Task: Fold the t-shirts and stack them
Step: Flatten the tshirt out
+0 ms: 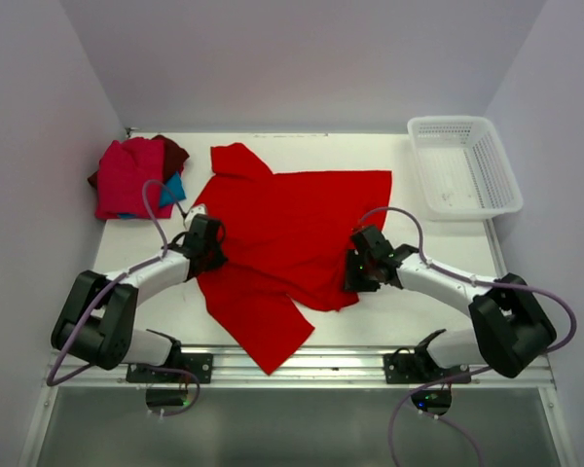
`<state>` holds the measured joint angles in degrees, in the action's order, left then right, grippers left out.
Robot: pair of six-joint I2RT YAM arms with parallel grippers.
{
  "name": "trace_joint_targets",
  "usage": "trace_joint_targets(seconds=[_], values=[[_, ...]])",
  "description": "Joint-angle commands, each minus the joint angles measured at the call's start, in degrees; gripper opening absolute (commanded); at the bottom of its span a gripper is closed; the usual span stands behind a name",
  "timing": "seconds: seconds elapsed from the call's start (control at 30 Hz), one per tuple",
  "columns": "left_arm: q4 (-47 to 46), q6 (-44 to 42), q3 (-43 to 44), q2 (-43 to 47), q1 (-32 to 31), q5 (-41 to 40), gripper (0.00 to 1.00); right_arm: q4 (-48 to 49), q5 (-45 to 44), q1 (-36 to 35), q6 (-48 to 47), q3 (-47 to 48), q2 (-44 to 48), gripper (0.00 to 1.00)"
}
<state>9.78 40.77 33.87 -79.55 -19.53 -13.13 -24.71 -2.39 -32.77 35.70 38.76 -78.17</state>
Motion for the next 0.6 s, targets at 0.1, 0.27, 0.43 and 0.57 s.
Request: trace_joint_targets(seconds=[0.1, 0.27, 0.43, 0.57], values=[[-0.8, -2.4, -2.2, 3.3, 0.3, 2.8, 0.00, 5.8, 11.0, -4.1, 1.6, 0.3, 8.6, 0.45], [-1.3, -2.4, -2.8, 3.5, 0.3, 3.6, 0.00, 2.0, 10.4, -4.8, 1.5, 0.5, 11.4, 0.47], [-2.3, -2.2, -3.2, 3.1, 0.3, 4.3, 0.00, -0.6, 10.1, -5.8, 2.0, 0.4, 12.2, 0.43], [-2.5, -2.0, -3.5, 3.0, 0.3, 4.7, 0.00, -0.5, 9.7, -7.9, 3.1, -1.3, 11.1, 0.40]])
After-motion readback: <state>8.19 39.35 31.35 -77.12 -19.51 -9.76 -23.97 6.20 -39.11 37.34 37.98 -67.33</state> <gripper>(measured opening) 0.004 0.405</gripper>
